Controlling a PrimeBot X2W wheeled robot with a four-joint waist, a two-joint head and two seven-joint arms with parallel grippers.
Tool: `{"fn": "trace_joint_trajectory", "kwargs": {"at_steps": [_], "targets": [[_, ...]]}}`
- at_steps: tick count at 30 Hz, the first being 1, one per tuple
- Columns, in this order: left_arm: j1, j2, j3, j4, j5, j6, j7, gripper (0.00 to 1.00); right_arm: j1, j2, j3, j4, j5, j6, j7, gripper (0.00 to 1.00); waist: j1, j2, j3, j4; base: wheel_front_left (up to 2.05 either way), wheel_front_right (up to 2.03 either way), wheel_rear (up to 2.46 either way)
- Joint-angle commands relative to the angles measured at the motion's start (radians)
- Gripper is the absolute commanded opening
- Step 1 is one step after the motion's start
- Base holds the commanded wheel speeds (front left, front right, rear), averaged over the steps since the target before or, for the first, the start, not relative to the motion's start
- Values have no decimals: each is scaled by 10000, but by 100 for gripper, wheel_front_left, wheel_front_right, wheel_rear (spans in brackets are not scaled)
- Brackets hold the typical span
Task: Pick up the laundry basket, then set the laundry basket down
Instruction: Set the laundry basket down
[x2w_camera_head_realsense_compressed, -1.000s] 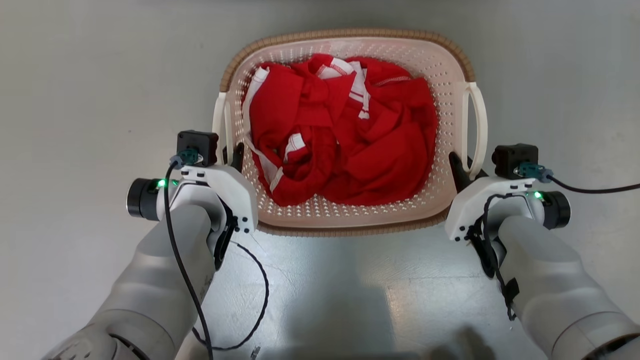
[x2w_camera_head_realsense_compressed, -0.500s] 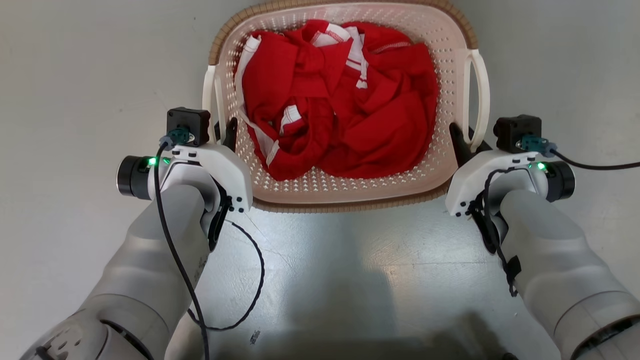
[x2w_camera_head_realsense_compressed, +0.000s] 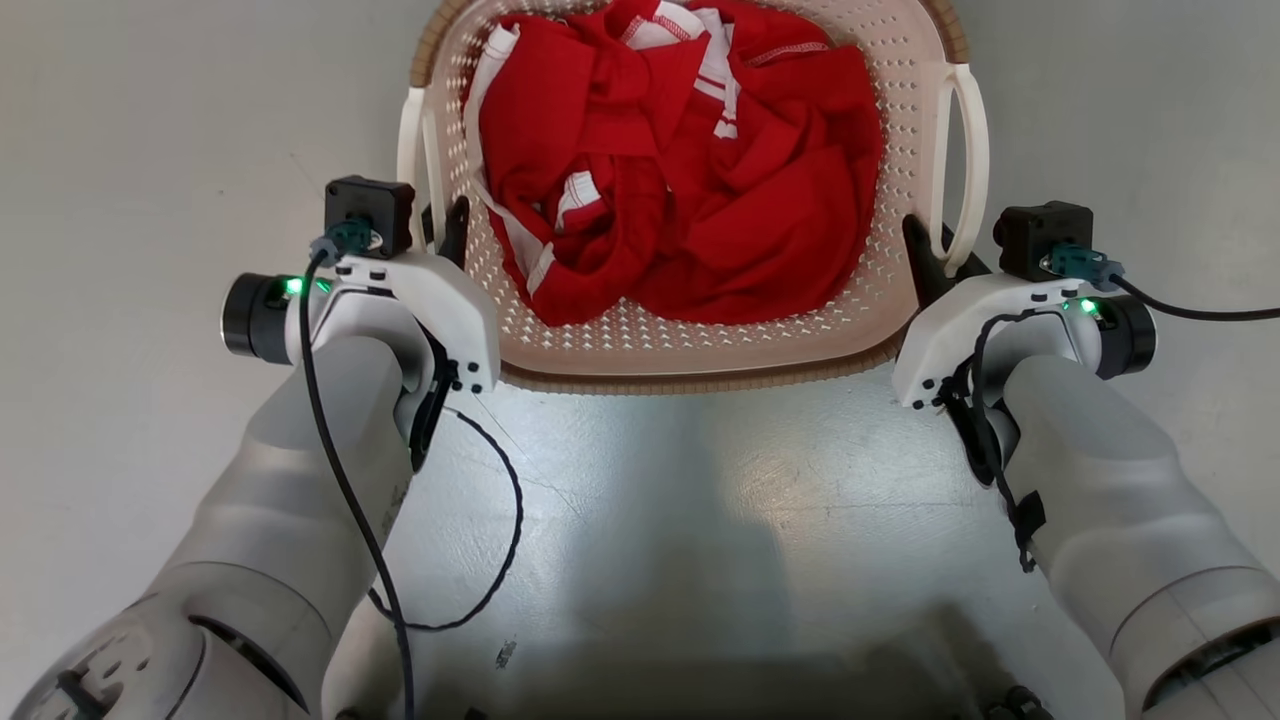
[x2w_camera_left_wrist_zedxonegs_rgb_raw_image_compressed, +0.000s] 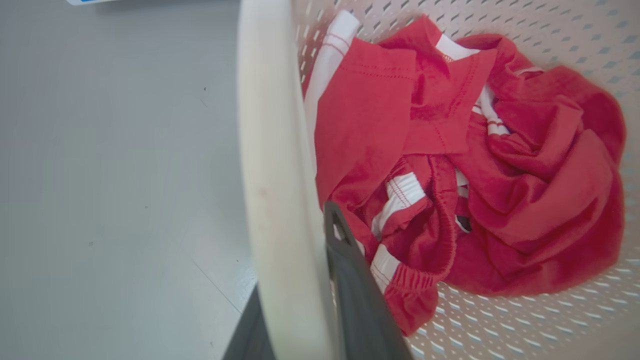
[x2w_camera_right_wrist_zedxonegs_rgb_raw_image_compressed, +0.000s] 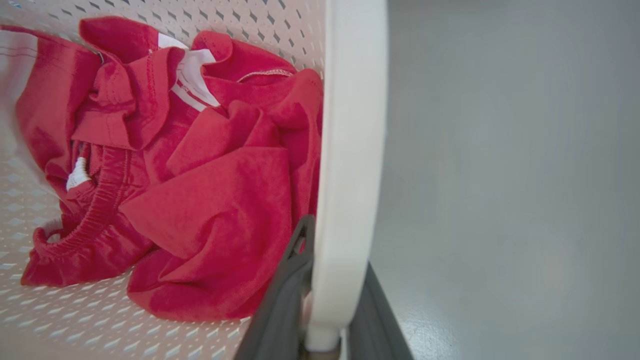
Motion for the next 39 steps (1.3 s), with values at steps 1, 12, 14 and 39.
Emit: {"fn": "trace_joint_trajectory", "kwargs": {"at_steps": [1,12,14,39], "targets": [[-79,801,40,237,127,31,-63,0,681,-434,138,45,71,-128,-197,0,0,0,12,-15,0,0,0],[-117,835,-48,334,109,5,77,0,920,-434,567,-217,536,-128,-90,0,0,0,23,-112,0,0,0],[-119,844,-51,346,97,5,78,0,863,-434,596,-185,562,-128,-95,0,0,0,34,-116,0,0,0],[-105,716,-131,422,-43,-19,94,0,640,-434,922,-38,846,-128,-165,0,0,0,159,17,0,0,0]]}}
